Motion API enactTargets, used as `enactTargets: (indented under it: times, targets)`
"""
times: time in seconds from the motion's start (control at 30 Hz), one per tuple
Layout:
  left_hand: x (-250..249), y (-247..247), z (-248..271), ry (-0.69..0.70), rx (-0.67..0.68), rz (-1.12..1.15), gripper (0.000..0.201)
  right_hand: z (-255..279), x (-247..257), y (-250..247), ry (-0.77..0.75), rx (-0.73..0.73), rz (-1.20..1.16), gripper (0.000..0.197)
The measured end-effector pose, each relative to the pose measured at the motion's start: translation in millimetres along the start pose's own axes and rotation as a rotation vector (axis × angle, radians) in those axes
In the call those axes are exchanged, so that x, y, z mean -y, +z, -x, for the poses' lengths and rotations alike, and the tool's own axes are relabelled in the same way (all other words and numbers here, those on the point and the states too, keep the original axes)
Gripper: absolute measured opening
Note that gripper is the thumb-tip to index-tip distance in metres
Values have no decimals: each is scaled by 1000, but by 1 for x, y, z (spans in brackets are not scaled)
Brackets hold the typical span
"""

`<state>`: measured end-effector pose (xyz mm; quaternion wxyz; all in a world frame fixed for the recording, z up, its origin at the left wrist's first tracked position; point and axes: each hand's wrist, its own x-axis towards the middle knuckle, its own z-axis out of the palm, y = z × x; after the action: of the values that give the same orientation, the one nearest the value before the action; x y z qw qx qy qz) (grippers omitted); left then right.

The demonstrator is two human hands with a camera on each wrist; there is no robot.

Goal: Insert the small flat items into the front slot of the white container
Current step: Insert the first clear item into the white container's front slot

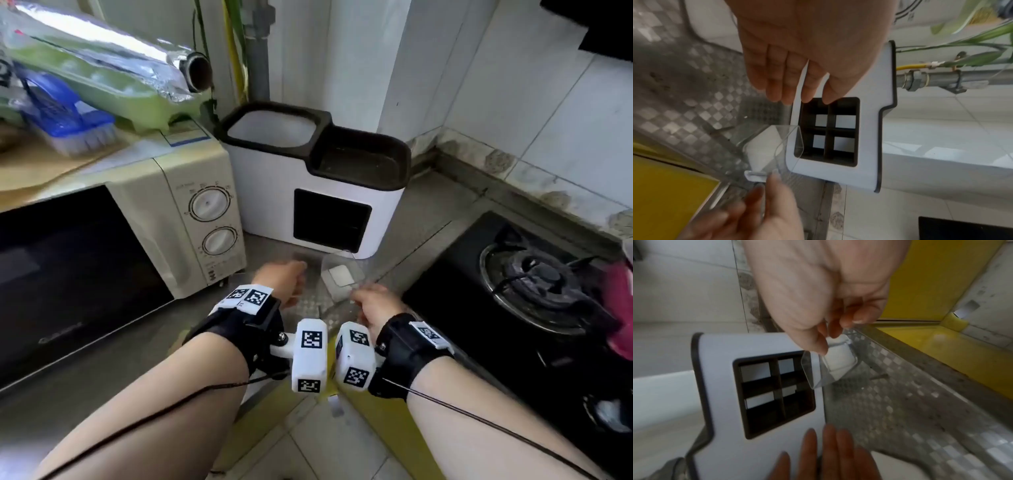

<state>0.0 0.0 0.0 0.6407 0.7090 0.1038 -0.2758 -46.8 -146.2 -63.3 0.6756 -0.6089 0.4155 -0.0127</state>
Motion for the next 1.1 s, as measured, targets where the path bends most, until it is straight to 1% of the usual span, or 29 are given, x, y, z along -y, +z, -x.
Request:
enactTargets:
  times: [0.03, 0.07, 0.13, 0.2, 0.23, 0.3, 0.43, 0.53, 0.6, 0.73, 0.87, 0.97, 1.1]
  targets:
    - [1, 2, -1, 13, 10, 0, 24, -6, -5, 5, -30, 8, 45, 41]
    - [1, 3, -6, 16, 11, -10, 23, -13, -8, 7, -54, -12, 88, 40]
    - [3, 4, -10, 6, 40, -25, 22, -14, -10, 11, -72, -42, 121, 28]
    - [4, 4, -15, 10, 36, -43, 21, -10, -8, 11, -95, -81, 126, 16]
    - [4, 3, -17, 12, 32, -59, 20, -10, -9, 10, -119, -93, 114, 15]
    - [5, 2, -21, 12, 32, -85, 19, -9, -9, 11, -169, -115, 104, 20]
    - [3, 5, -27, 6, 68, -102, 20, 1, 0, 14, -211, -104, 76, 20]
    - [-3, 5, -31, 16, 95, -71, 21, 4, 10, 14, -251, -71, 36, 21]
    - [-7, 3, -31, 35, 111, -46, 18, 9, 18, 17, -300, -56, 2, 21]
    - [-16, -6, -30, 72, 100, 15, 16, 16, 38, 28, -377, -32, -50, 19]
    - [-30, -19, -32, 111, 100, 30, 18, 18, 53, 43, -406, -10, -61, 18]
    - [-39, -27, -34, 136, 135, 6, 25, 17, 61, 53, -412, -27, -53, 18]
    - [-47, -38, -37, 153, 173, -16, 23, 10, 65, 69, -436, -101, -35, 18]
